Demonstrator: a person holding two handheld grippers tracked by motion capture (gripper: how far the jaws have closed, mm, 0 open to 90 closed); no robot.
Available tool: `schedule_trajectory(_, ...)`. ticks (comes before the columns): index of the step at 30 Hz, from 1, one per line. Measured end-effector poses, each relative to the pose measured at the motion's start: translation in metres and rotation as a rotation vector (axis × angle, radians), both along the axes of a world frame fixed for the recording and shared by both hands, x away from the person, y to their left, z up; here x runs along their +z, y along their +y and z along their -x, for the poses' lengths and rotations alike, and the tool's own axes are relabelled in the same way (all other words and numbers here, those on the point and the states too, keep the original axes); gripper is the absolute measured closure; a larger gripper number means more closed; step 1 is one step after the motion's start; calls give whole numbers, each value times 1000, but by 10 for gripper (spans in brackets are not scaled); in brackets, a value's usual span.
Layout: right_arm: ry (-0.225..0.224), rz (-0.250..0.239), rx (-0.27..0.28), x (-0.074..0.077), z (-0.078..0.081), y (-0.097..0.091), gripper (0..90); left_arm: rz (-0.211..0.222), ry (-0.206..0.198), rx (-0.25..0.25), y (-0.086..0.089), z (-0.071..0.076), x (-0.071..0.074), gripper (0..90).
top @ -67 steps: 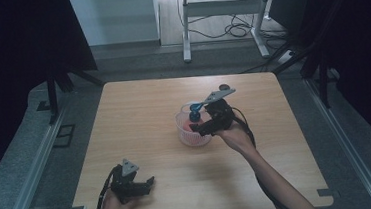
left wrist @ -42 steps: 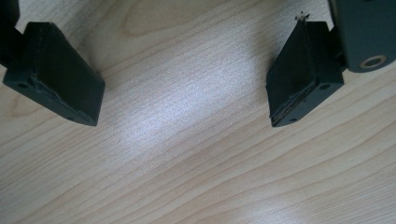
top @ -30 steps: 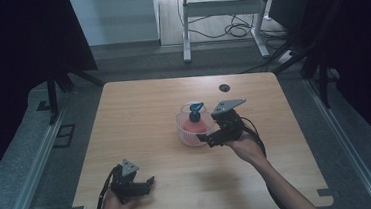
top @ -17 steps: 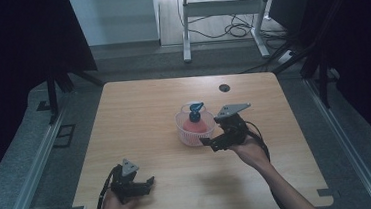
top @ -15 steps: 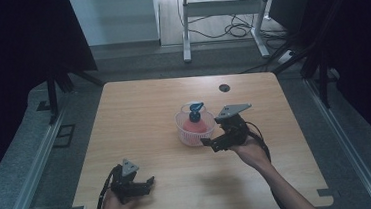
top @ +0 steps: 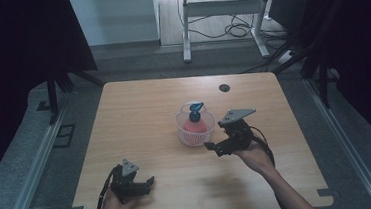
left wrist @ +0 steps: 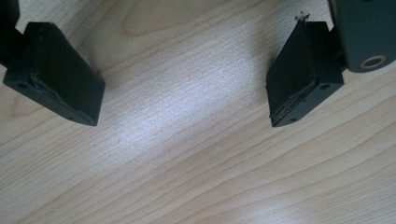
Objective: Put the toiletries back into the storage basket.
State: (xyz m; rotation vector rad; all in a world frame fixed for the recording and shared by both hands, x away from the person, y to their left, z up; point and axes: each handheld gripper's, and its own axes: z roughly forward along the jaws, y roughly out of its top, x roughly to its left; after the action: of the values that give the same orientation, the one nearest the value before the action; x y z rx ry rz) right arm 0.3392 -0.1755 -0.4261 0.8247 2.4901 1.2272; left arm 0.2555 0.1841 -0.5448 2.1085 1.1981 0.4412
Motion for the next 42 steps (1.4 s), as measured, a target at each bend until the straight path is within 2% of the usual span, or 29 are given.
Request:
schedule_trajectory(30,-12,30,-29,-17,27,-27,61,-1,1,1,0,0,0,113)
schedule_trajectory(42,-8,19,-50,-25,34,-38,60,-2,2,1,0,0,0,113)
